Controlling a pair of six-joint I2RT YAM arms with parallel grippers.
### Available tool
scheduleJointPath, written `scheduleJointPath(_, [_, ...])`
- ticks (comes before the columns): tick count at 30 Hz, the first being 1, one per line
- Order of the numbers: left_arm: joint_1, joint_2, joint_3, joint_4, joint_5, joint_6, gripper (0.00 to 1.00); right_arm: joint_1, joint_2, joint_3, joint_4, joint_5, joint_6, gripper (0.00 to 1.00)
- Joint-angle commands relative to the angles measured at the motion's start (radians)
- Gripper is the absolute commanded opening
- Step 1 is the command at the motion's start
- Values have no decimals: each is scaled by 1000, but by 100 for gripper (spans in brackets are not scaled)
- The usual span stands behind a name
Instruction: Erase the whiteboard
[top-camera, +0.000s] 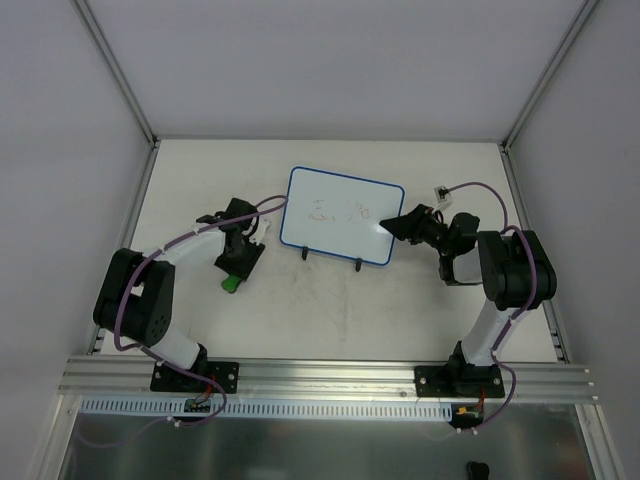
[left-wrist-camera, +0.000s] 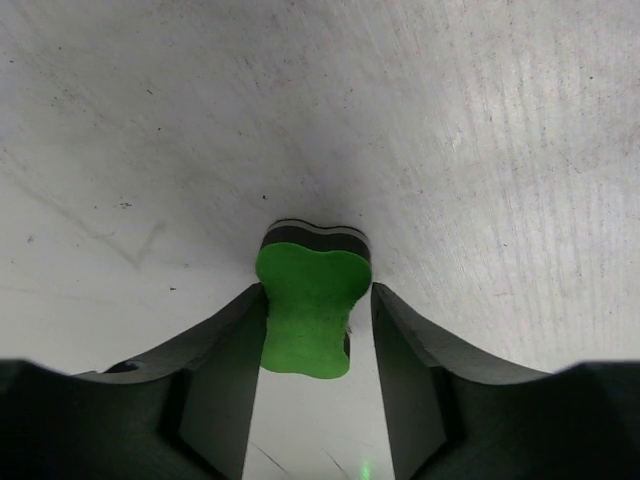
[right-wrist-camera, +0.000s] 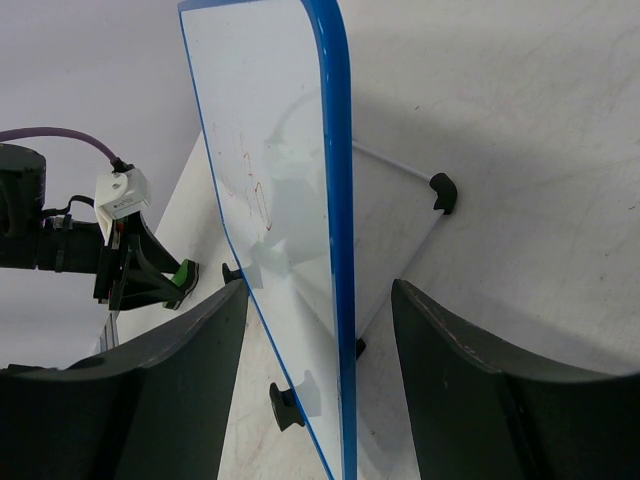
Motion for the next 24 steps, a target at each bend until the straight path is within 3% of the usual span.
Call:
scheduleJointPath(1, [-7, 12, 18, -15, 29, 21, 44, 8, -15, 21, 242, -4, -3, 63])
scheduleJointPath(7, [-7, 24, 37, -19, 84, 17, 17, 7, -15, 20, 242, -4, -3, 63])
scheduleJointPath(10, [-7, 29, 53, -23, 81, 5, 9, 7, -17, 20, 242, -7, -3, 63])
scheduleJointPath(11, [-7, 29, 57, -24, 69, -13, 1, 5, -20, 20, 242, -7, -3, 63])
scheduleJointPath(15, [-2, 29, 91, -29, 33, -71, 0, 7, -20, 23, 242, -15, -2, 63])
scheduleJointPath(21, [45, 99, 171, -24, 203, -150, 0, 4, -14, 34, 242, -24, 7, 63])
scheduleJointPath(24, [53, 144, 205, -23, 207, -194, 0, 2, -12, 40, 242, -32, 17, 63])
